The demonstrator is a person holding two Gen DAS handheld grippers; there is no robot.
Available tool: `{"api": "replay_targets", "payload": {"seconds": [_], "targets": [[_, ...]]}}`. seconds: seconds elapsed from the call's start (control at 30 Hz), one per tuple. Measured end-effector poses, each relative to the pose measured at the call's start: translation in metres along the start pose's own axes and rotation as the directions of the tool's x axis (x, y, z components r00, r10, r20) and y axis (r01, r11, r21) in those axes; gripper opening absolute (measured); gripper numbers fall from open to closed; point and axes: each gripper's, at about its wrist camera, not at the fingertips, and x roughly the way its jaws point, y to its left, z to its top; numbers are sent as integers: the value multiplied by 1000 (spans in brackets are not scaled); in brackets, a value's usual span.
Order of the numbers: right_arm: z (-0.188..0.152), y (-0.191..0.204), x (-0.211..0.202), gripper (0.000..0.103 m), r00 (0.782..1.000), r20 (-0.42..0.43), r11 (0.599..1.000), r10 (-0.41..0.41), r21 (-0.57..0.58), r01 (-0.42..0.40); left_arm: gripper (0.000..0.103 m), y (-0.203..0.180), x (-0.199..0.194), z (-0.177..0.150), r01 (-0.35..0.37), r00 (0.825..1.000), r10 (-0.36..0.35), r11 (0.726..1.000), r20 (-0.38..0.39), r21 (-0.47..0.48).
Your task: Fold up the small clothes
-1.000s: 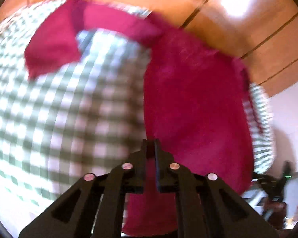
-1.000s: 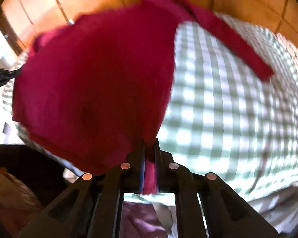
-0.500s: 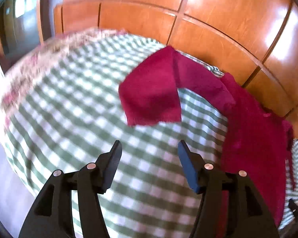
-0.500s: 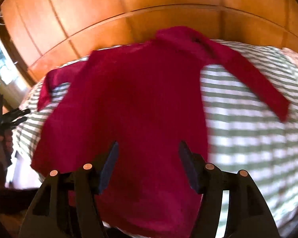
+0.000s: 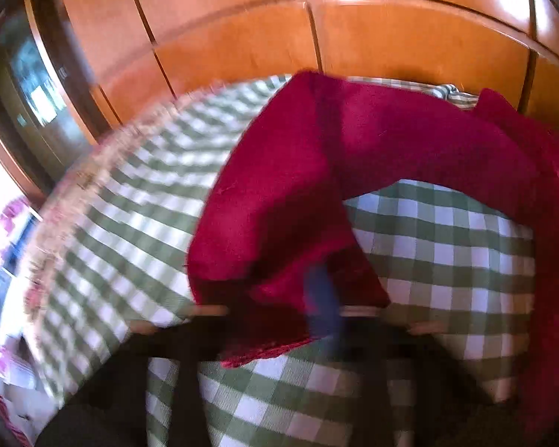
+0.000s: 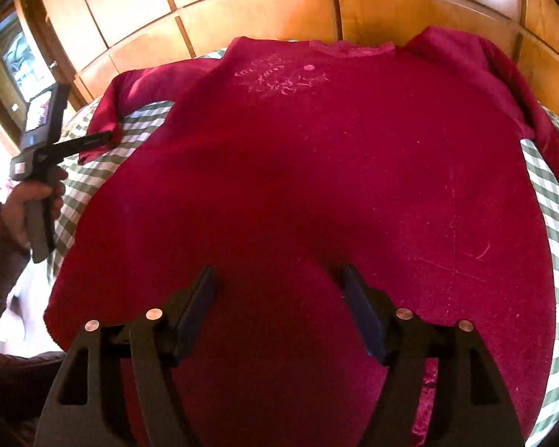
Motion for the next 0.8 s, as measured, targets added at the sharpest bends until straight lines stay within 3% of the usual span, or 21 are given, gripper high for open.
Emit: {"api": "replay_targets", "payload": {"seconds": [0.1, 0.13, 0.2, 0.3, 0.37, 0.47, 0.53, 0.67, 0.7, 0.73, 0.8], "targets": [[0, -1, 2, 70, 1000, 9, 1000, -3, 7, 3, 0, 30, -17, 16, 89, 996, -86, 991, 29, -100], [0, 2, 5, 71, 1000, 12, 1000, -4, 7, 4, 0, 50, -28, 24, 148, 989, -143, 976, 41, -162], [1, 3, 6, 71, 1000, 14, 1000, -7, 3, 7, 0, 85, -41, 36, 253, 967, -246, 930, 60, -265], [0, 4, 7, 71, 1000, 20, 1000, -11, 3, 11, 0, 147, -60, 51, 371, 927, -358, 821, 116, -433], [0, 5, 7, 71, 1000, 24, 1000, -16, 3, 16, 0, 185, -63, 58, 395, 913, -385, 753, 133, -526], [2, 7, 8, 72, 999, 24, 1000, -26, 1, 26, 0, 214, -52, 65, 348, 930, -350, 732, 115, -585], [3, 8, 9, 73, 999, 21, 999, -32, -4, 32, 0, 231, -30, 70, 321, 933, -351, 699, 84, -639], [3, 10, 10, 73, 999, 20, 999, -51, -6, 51, 0, 235, 5, 80, 214, 965, -262, 740, 20, -637], [4, 11, 10, 73, 998, 20, 998, -57, -7, 57, 0, 232, 16, 81, 142, 981, -195, 773, -19, -618], [4, 12, 11, 73, 998, 20, 998, -63, -9, 63, 0, 233, 26, 81, 96, 987, -154, 791, -45, -605], [3, 14, 12, 76, 997, 19, 997, -70, -16, 70, 0, 234, 47, 75, 47, 986, -136, 795, -101, -605]]}}
